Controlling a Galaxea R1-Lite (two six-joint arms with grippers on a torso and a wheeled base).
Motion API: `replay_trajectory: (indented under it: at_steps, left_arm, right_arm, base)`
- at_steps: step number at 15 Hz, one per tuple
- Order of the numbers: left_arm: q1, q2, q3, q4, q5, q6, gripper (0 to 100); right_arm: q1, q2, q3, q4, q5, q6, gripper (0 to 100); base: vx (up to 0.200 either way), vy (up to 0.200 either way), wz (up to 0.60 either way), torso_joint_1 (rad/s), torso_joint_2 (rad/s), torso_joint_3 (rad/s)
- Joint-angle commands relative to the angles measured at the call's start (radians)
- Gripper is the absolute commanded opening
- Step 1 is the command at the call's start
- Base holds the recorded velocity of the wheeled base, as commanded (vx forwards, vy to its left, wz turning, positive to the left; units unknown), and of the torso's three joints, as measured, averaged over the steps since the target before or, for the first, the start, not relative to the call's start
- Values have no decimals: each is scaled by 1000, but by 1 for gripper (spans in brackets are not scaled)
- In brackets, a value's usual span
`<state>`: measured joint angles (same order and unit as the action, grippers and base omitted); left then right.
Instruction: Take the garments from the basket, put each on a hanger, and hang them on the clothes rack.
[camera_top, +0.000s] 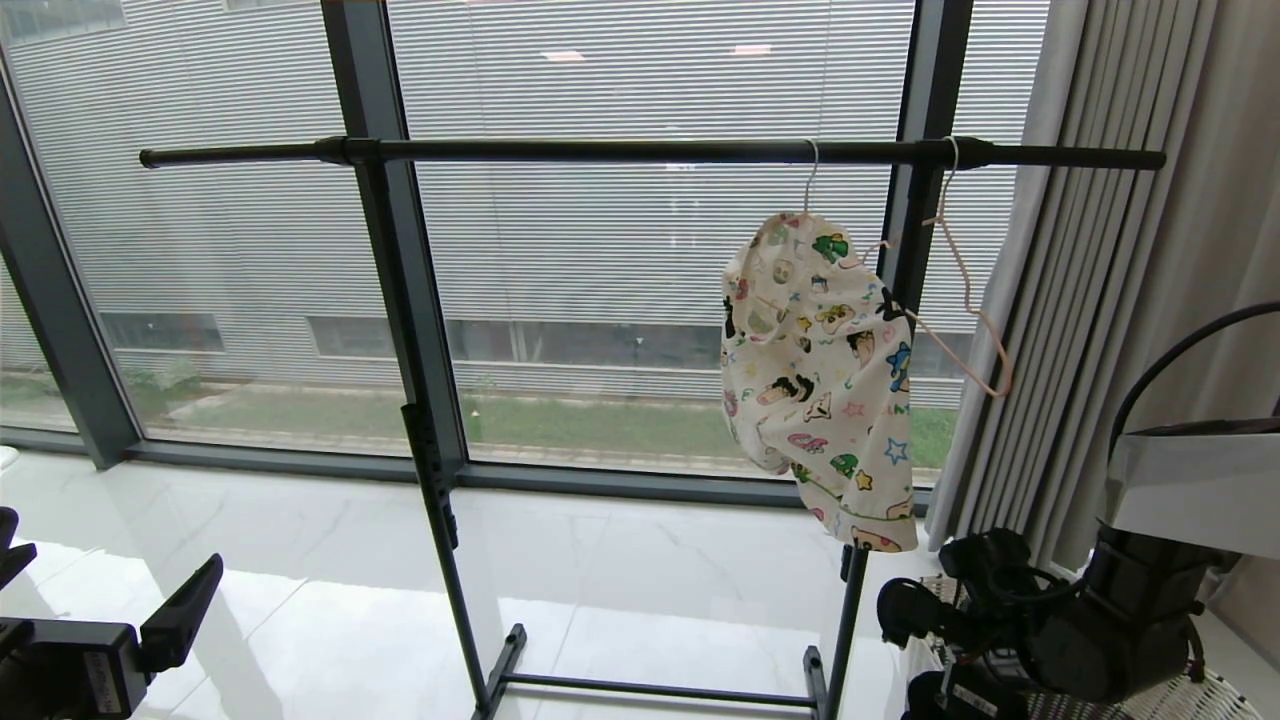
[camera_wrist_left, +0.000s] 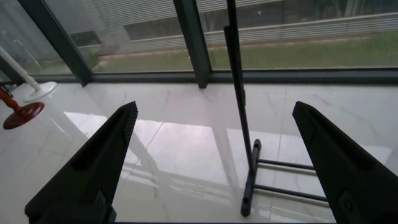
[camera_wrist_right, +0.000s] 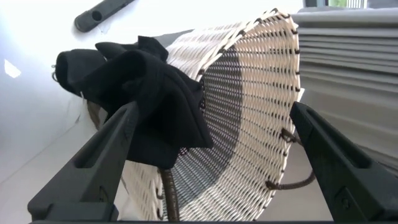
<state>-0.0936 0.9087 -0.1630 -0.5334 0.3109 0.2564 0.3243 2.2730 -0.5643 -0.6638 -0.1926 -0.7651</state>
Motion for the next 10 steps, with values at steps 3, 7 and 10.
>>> replay_trajectory:
  at_steps: [3,7,10]
  left_arm:
    - [0,-1,-3,0,2,-2,100]
    - [0,-1,5,-2,2,-3,100]
    - [0,-1,8,0,1,-6,100]
  right_arm:
    - [10,2,-40,56,45,-6,100]
    - [7,-109,17,58,107,-8,100]
    - [7,-178,46,55,180,1,100]
  base:
    - [0,0,0,0,0,0]
    - [0,0,0,0,0,0]
    - [0,0,0,0,0,0]
